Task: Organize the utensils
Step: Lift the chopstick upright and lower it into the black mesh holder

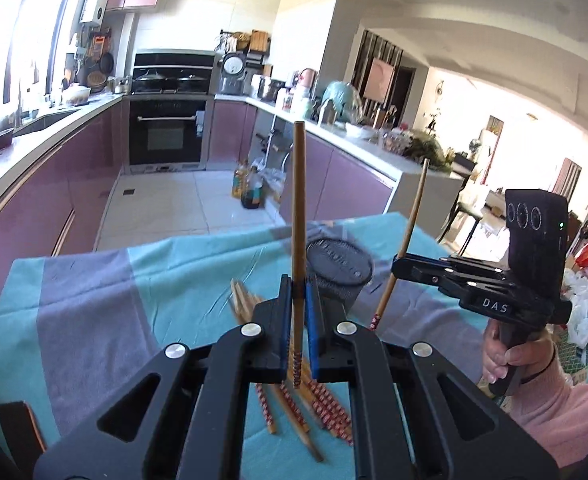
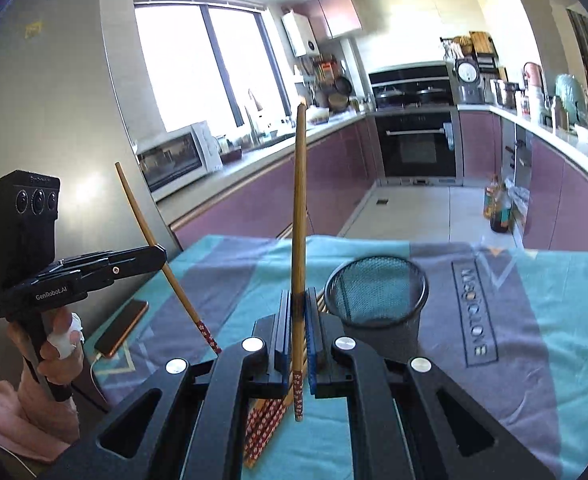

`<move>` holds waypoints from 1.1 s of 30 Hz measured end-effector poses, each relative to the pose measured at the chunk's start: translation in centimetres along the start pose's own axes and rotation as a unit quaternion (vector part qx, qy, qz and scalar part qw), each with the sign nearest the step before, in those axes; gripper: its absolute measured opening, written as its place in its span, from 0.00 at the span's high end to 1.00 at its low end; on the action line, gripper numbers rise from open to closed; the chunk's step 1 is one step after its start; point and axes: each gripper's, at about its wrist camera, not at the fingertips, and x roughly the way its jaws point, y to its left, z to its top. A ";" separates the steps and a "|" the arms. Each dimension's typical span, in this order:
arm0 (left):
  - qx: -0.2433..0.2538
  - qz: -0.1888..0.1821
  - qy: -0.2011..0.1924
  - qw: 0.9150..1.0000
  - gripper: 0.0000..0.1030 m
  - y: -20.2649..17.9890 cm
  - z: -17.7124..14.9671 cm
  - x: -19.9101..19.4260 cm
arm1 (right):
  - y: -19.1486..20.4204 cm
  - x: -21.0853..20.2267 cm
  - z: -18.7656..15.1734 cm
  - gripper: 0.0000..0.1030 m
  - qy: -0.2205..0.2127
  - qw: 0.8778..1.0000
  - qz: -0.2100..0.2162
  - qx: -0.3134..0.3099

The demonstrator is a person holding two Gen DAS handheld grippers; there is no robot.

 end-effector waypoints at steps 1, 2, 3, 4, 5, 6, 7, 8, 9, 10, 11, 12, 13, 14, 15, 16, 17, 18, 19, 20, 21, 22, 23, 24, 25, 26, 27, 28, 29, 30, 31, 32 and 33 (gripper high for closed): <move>0.001 -0.005 -0.008 1.000 0.93 -0.2 0.6 -0.1 | 0.0 -0.3 0.5 0.95 -0.007 1.000 0.000 -0.001; 0.003 -0.006 -0.017 1.000 0.93 -0.6 1.3 -0.2 | -0.1 -0.7 1.2 0.95 -0.015 1.000 -0.003 -0.004; 0.005 -0.008 -0.027 1.000 0.93 -1.1 2.1 -0.4 | -0.2 -1.0 1.7 0.95 -0.022 1.000 -0.005 -0.008; 0.006 -0.014 -0.034 0.999 0.93 -1.5 2.7 -0.6 | -0.3 -1.3 2.4 0.95 -0.029 1.000 -0.007 -0.010; 0.006 -0.021 -0.041 0.999 0.93 -1.9 3.5 -0.6 | -0.4 -1.5 3.0 0.95 -0.036 0.999 -0.009 -0.011; 0.008 -0.024 -0.048 0.999 0.93 -2.4 4.2 -0.7 | -0.5 -1.6 3.5 0.95 -0.041 0.999 -0.011 -0.013; 0.011 -0.025 -0.054 0.998 0.93 -2.6 4.8 -0.3 | -0.7 -1.7 4.1 0.95 -0.047 0.999 -0.014 -0.013; 0.014 -0.025 -0.061 0.998 0.93 -3.1 5.4 -0.2 | -0.9 -1.9 4.7 0.95 -0.053 0.998 -0.017 -0.013; 0.017 -0.026 -0.066 0.997 0.93 -3.5 6.0 -0.1 | -1.1 -1.9 5.2 0.95 -0.057 0.998 -0.021 -0.015; 0.017 -0.027 -0.069 0.997 0.93 -3.9 6.7 0.1 | -1.3 -1.9 5.6 0.95 -0.063 0.997 -0.027 -0.019; 0.016 -0.029 -0.073 0.997 0.93 -4.1 7.3 0.5 | -1.5 -1.8 6.0 0.95 -0.069 0.997 -0.037 -0.022; 0.018 -0.024 -0.079 0.996 0.93 -4.6 7.9 0.6 | -1.7 -1.7 6.3 0.95 -0.072 0.996 -0.044 -0.023; 0.021 -0.020 -0.081 0.996 0.93 -5.0 8.3 1.1 | -2.0 -1.6 6.7 0.95 -0.074 0.996 -0.045 -0.022; 0.024 -0.017 -0.081 0.996 0.93 -5.5 8.6 1.5 | -2.4 -1.2 7.0 0.95 -0.073 0.996 -0.048 -0.020; 0.025 -0.017 -0.077 0.997 0.93 -5.9 8.8 2.0 | -2.6 -0.8 7.1 0.95 -0.071 0.996 -0.053 -0.021; 0.024 -0.018 -0.070 0.997 0.93 -6.2 8.9 2.8 | -3.0 -0.3 7.2 0.95 -0.066 0.996 -0.057 -0.020; 0.022 -0.019 -0.060 0.998 0.93 -6.5 8.8 3.5 | -3.3 0.1 7.1 0.95 -0.061 0.996 -0.057 -0.018; 0.021 -0.019 -0.051 0.998 0.93 -6.7 8.6 4.4 | -3.6 0.7 7.0 0.95 -0.053 0.997 -0.059 -0.017; 0.023 -0.015 -0.043 0.999 0.93 -6.8 8.3 5.6 | -3.8 1.4 6.8 0.95 -0.043 0.997 -0.062 -0.017; 0.024 -0.013 -0.035 0.999 0.93 -6.9 7.9 6.7 | -4.0 2.0 6.5 0.95 -0.033 0.997 -0.063 -0.017; 0.022 -0.013 -0.025 0.999 0.93 -7.1 7.6 7.4 | -4.2 2.6 6.2 0.95 -0.023 0.998 -0.063 -0.017; 0.020 -0.014 -0.016 1.000 0.93 -6.9 7.2 8.2 | -4.4 3.2 5.9 0.95 -0.012 0.998 -0.065 -0.017; 0.019 -0.016 -0.006 1.000 0.93 -7.0 6.8 8.9 | -4.5 3.7 5.7 0.95 -0.003 0.998 -0.066 -0.017; 0.019 -0.013 0.003 1.000 0.93 -7.2 6.2 9.6 | -4.6 4.5 5.3 0.95 0.010 0.998 -0.066 -0.016; 0.018 -0.012 0.012 1.000 0.93 -7.0 5.6 10.6 | -4.8 5.1 5.0 0.95 0.021 0.997 -0.067 -0.016; 0.016 -0.014 0.022 1.000 0.93 -6.9 5.1 11.4 | -5.0 5.6 4.7 0.95 0.033 0.997 -0.069 -0.016; 0.016 -0.016 0.032 0.999 0.93 -6.8 4.7 12.2 | -5.1 6.0 4.5 0.95 0.041 0.997 -0.069 -0.016; 0.017 -0.015 0.040 0.999 0.93 -6.3 4.2 13.2 | -5.2 6.4 4.2 0.95 0.050 0.996 -0.070 -0.015; 0.017 -0.016 0.048 0.999 0.93 -6.2 3.9 13.9 | -5.1 6.7 3.9 0.95 0.057 0.996 -0.072 -0.014; 0.016 -0.018 0.051 0.998 0.93 -6.1 3.7 14.3 | -5.2 7.1 3.7 0.95 0.068 0.995 -0.072 -0.013; 0.016 -0.016 0.052 0.998 0.93 -5.6 3.5 14.9 | -5.2 7.4 3.5 0.95 0.074 0.995 -0.072 -0.011; 0.015 -0.016 0.054 0.998 0.93 -5.3 3.3 15.1 | -5.4 7.7 3.5 0.95 0.080 0.994 -0.072 -0.010; 0.013 -0.019 0.057 0.998 0.93 -5.4 3.5 15.2 | -5.4 8.0 3.5 0.95 0.082 0.994 -0.073 -0.010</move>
